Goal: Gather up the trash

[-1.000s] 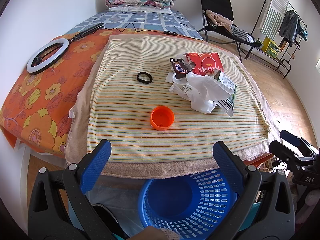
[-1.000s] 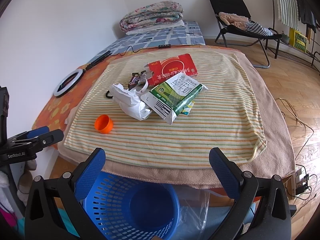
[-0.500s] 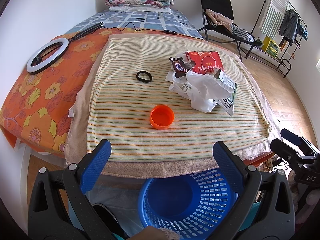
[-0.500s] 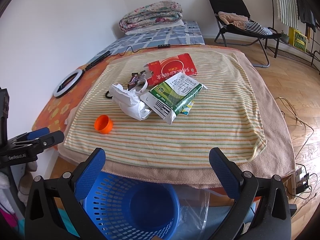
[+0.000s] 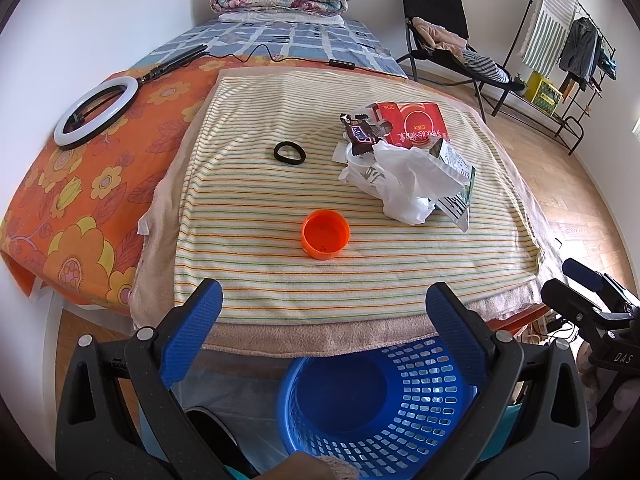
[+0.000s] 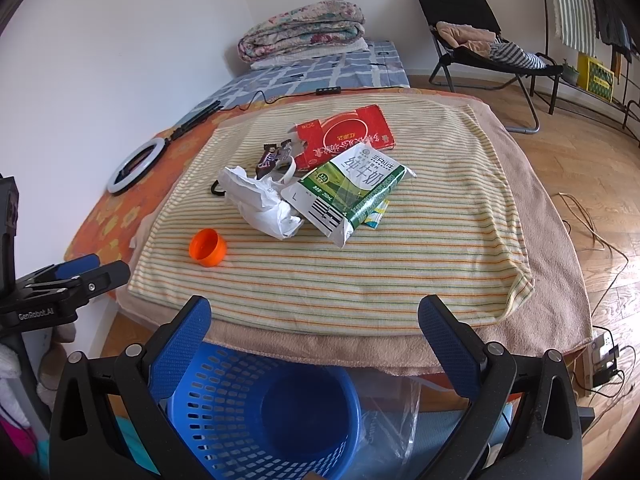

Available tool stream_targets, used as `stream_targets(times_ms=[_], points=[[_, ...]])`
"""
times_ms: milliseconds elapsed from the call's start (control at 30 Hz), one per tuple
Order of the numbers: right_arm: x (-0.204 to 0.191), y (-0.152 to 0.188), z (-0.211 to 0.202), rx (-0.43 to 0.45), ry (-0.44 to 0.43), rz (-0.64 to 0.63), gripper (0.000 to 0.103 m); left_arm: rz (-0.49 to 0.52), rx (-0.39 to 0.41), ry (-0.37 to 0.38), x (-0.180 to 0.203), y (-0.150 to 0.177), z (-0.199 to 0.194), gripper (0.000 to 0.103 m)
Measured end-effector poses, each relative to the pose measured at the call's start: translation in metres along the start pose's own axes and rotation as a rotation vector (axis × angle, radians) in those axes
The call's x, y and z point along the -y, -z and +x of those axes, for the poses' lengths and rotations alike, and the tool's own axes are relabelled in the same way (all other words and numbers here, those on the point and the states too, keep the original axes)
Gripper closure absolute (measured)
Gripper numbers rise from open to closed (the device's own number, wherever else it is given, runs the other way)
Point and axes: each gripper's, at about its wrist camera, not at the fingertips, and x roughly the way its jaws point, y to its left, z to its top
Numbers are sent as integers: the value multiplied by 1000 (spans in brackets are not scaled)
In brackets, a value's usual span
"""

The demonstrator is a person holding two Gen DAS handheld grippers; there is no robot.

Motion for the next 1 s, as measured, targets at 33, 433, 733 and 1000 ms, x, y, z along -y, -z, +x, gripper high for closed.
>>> stream_targets(times_ms=[33, 433, 733, 1000], points=[[0, 0, 0, 0, 0, 0, 1, 0, 0, 0, 0, 0, 0, 0], [7, -8, 7, -23, -3, 35, 1, -5, -21, -15, -10, 5, 12, 0], [23, -36, 33, -50, 13, 92, 1, 44, -74, -7, -2, -8, 31, 0], [43, -80, 72, -134, 34, 165, 0, 98, -119, -18, 4, -20, 60, 0]])
